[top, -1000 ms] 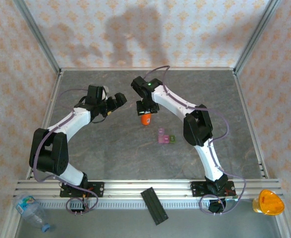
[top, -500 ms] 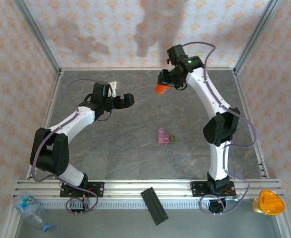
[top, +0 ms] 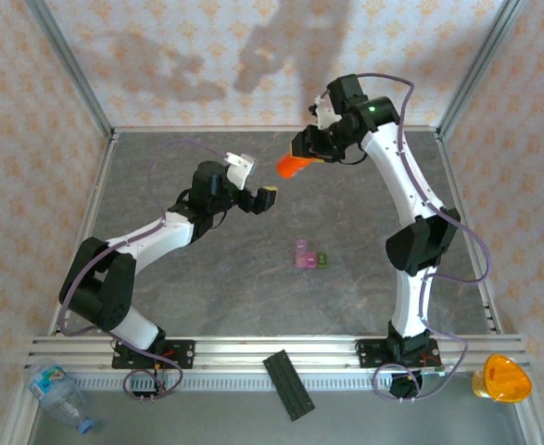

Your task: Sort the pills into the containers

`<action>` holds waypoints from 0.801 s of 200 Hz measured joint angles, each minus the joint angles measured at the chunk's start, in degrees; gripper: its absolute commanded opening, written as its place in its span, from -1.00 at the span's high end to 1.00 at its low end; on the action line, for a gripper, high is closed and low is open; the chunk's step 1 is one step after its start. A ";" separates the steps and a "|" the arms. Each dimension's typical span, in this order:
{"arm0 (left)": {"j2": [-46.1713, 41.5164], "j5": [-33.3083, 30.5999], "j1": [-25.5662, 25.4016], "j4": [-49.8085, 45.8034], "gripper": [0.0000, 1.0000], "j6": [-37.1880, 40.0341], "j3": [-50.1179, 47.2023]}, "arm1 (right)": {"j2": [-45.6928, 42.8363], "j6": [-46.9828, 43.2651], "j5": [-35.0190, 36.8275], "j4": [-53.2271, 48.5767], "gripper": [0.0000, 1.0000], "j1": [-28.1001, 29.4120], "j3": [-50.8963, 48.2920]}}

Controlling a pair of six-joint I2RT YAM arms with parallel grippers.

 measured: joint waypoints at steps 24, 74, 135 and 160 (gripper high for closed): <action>0.02 1.92 -0.04 3.56 -0.91 0.85 0.00 | -0.04 -0.76 -4.11 -0.02 0.48 0.04 -1.86; 0.09 5.84 -1.62 4.42 -0.72 4.85 0.42 | -0.33 -1.84 -7.69 -0.28 0.48 0.72 -4.92; 0.35 9.57 -2.69 4.17 -0.31 6.25 1.81 | -0.66 -3.32 -9.44 -1.25 0.48 2.56 -4.98; 0.33 10.84 -2.69 4.13 -0.18 6.27 1.84 | -1.03 -3.26 -9.81 -1.18 0.49 2.54 -5.53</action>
